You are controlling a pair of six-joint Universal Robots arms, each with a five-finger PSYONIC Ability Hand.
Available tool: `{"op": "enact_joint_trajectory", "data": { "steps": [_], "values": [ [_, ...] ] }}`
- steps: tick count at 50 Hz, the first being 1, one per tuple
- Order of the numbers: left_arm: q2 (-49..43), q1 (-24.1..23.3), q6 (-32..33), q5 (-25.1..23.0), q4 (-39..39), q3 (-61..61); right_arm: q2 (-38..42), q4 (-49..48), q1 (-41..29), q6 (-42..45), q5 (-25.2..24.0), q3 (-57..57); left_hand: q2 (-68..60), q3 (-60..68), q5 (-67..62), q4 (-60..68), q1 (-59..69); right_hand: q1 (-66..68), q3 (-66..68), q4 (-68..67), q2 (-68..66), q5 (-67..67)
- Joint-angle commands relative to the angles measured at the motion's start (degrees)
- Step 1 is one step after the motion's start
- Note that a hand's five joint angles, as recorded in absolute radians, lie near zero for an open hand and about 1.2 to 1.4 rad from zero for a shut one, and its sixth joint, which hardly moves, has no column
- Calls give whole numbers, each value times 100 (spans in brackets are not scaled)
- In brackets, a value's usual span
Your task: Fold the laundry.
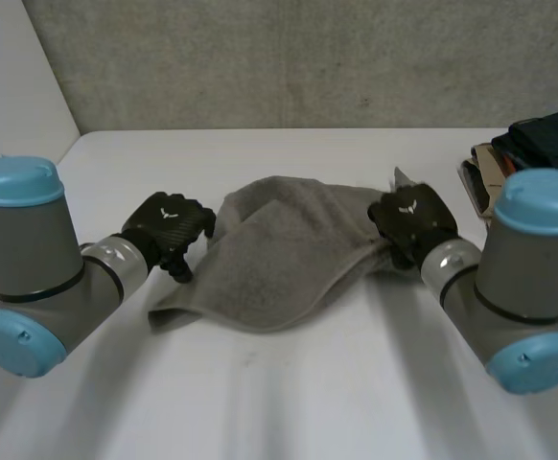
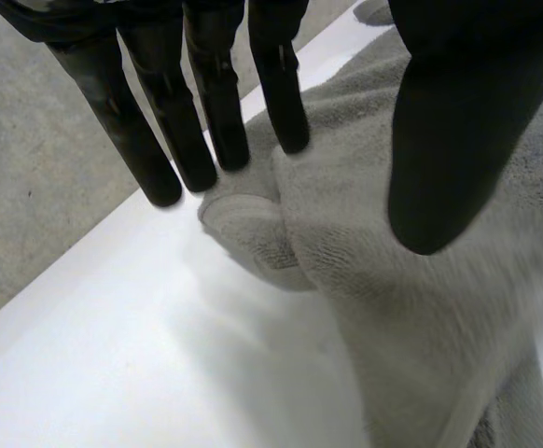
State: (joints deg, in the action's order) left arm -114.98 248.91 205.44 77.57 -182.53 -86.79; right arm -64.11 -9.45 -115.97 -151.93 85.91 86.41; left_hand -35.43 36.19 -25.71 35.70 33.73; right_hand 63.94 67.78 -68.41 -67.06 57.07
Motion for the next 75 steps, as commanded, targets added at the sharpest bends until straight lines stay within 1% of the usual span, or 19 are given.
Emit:
{"op": "enact_joint_trajectory", "data": {
  "steps": [1, 6, 11, 18, 28, 37, 41, 45, 46, 47, 50, 53, 57, 58, 62, 65, 69, 71, 75],
  "values": [
    [64, 140, -153, 187, 103, -92, -225, 540, -303, -397, 119, -870, 1240, -1316, 1268, -1267, -1070, 1606, 1222, -1159, -1294, 1293],
    [99, 307, -478, 373, 200, -365, -234, 874, -505, -609, 321, -1354, 1697, -1773, 1725, -1724, -1527, 1606, 1222, -1159, -1294, 1293],
    [361, 456, -751, 145, 297, -812, -199, 989, -803, -723, 742, -1855, 2033, -2109, 2061, -2060, -1864, 1606, 1222, -1159, -1294, 1293],
    [644, 597, -795, -23, 244, -1174, -111, 1033, -1103, -846, 1191, -2435, 2543, -2619, 2571, -2570, -2373, 1606, 1222, -1159, -1294, 1293],
    [20, 598, -813, 74, 103, -831, -225, 1261, -1358, -1119, 1262, -2963, 2270, -2346, 2298, -2298, -2101, 1606, 1222, -1159, -1294, 1293],
    [-542, 246, -1199, 109, 296, -339, -427, 1305, -1490, -1286, 1270, -3174, 1278, -1354, 1306, -1305, -1108, 1606, 1222, -1159, -1294, 1293],
    [-736, 35, -1428, 109, 586, -128, -392, 1314, -1507, -1225, 1349, -3245, 455, -531, 483, -482, -286, 1606, 1222, -1159, -1294, 1293],
    [-771, -35, -1463, 188, 675, -23, -409, 1323, -1455, -1172, 1420, -3236, -3205, 3129, -3177, 3178, 3374, 1606, 1222, -1159, -1294, 1293],
    [-702, 26, -1446, 293, 579, -14, -427, 1323, -1394, -1163, 1429, -3201, -4445, 4369, -4417, 4417, 4614, 1606, 1222, -1159, -1294, 1293],
    [-640, 78, -1437, 372, 491, -31, -427, 1332, -1341, -1163, 1429, -3175, -4457, 4381, -4429, 4430, 4627, 1606, 1222, -1159, -1294, 1293],
    [-159, 359, -1376, 793, 53, -92, -506, 1375, -1122, -1111, 1385, -2973, -4457, 4381, -4429, 4430, 4627, 1606, 1222, -1159, -1294, 1293],
    [369, 527, -1279, 996, -300, -198, -672, 1455, -911, -953, 1315, -2762, -4457, 4381, -4429, 4430, 4627, 1606, 1222, -1159, -1294, 1293],
    [1249, 676, -1077, 865, -801, -426, -980, 1648, -603, -531, 981, -2288, -4457, 4381, -4429, 4430, 4627, 1606, 1222, -1159, -1294, 1293],
    [1529, 703, -1042, 726, -924, -470, -1077, 1744, -489, -321, 772, -2078, -4457, 4381, -4429, 4430, 4627, 1606, 1222, -1159, -1294, 1293],
    [1865, 721, -989, 313, -891, -462, -1261, 2147, -252, 381, 227, -1507, -4457, 4381, -4429, 4430, 4627, 1606, 1222, -1159, -1294, 1293],
    [1690, 668, -919, 127, -645, -453, -1271, 2500, -93, 927, 23, -1233, -4457, 4381, -4429, 4430, 4627, 1606, 1222, -1159, -1294, 1293],
    [902, 677, -305, 47, -101, -252, -1131, 2939, 144, 1762, -144, -916, -4457, 4381, -4429, 4430, 4627, 1606, 1222, -1159, -1294, 1293],
    [584, 694, -41, 109, 58, -76, -973, 2949, 171, 1886, -127, -933, -4457, 4381, -4429, 4430, 4627, 1606, 1222, -1159, -1294, 1293],
    [-154, 633, 504, 267, 375, 678, -175, 2722, 180, 1852, -57, -1327, -4457, 4381, -4429, 4430, 4627, 1606, 1222, -1159, -1294, 1293]
  ]
}}
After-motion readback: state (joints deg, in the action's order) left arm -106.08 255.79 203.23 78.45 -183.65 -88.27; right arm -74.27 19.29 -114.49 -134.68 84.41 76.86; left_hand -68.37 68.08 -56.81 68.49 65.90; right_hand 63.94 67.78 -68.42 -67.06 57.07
